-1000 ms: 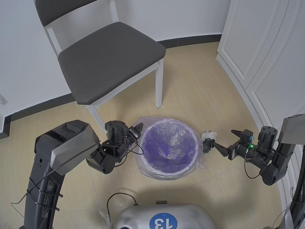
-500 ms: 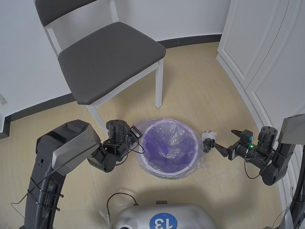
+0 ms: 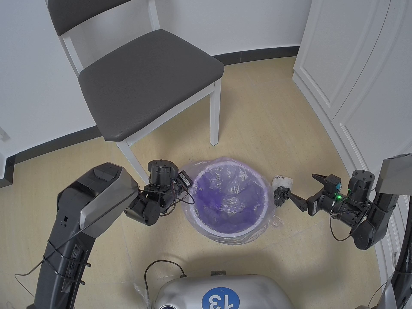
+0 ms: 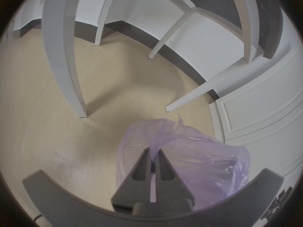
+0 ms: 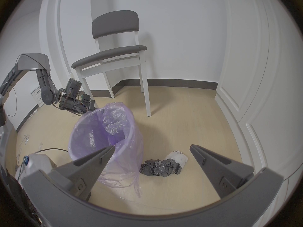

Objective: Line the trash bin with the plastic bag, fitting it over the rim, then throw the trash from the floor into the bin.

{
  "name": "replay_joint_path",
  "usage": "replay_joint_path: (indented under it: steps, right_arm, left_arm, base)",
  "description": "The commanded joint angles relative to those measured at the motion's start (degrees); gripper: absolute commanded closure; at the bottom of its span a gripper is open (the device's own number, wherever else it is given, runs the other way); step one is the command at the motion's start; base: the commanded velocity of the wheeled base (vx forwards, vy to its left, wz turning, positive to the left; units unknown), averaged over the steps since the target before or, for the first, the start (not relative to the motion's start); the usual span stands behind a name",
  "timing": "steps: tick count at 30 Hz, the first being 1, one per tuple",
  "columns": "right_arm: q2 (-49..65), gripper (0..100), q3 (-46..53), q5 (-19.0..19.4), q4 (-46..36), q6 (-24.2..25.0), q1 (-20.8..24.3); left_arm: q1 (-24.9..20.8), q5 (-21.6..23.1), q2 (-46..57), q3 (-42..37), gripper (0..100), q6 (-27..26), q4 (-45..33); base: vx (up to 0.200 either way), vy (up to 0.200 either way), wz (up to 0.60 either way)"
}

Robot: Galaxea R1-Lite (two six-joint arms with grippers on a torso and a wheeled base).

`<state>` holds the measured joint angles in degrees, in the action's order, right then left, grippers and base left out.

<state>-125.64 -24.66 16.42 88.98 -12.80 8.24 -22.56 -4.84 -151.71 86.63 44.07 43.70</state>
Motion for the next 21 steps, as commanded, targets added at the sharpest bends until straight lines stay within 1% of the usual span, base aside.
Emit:
replay_joint_path:
  steps: [1, 6, 7, 8, 14, 18, 20, 21]
  right_arm:
    - [-0.4, 0, -0.12, 0.01, 0.85, -0.03, 0.11]
    - [-0.66, 0, -0.12, -0.16, 0.85, -0.03, 0.11]
    - [-0.66, 0, -0.21, -0.78, 0.85, -0.03, 0.2]
    - [-0.66, 0, -0.39, -1.39, 0.85, -0.03, 0.28]
    - [-0.75, 0, -0.91, -3.94, 0.85, 0.14, 2.04]
    - [-0.66, 0, -1.0, -6.31, 0.93, 0.41, 3.89]
    - [-0.22, 0, -1.18, -6.84, 0.85, 0.14, 4.5]
    - [-0.22, 0, -1.18, -6.84, 0.85, 0.14, 4.5]
  left_arm:
    - [0.15, 0.09, -1.22, 0.74, 100, -0.12, 0.15]
    - [0.24, 0.01, -1.04, 0.74, 100, -0.21, -0.11]
    - [0.24, 0.01, -0.78, 0.39, 100, -0.56, -0.2]
    - [0.33, 0.01, -0.6, 0.21, 0, -1.09, -0.02]
    - [1.3, 0.01, 2.83, -3.66, 0, -1.0, 1.3]
    - [2.88, -0.17, 6.34, -9.63, 0, -1.18, 6.13]
    - [3.58, -0.17, 8.71, -13.68, 0, -1.27, 8.77]
    - [3.58, -0.17, 8.71, -13.68, 0, -1.27, 8.77]
  base:
    - [0.0, 0.0, 0.0]
    - [0.0, 0.0, 0.0]
    - [0.0, 0.0, 0.0]
    - [0.0, 0.0, 0.0]
    - [0.0, 0.0, 0.0]
    - [0.0, 0.0, 0.0]
    - [0.0, 0.0, 0.0]
    - [0.0, 0.0, 0.0]
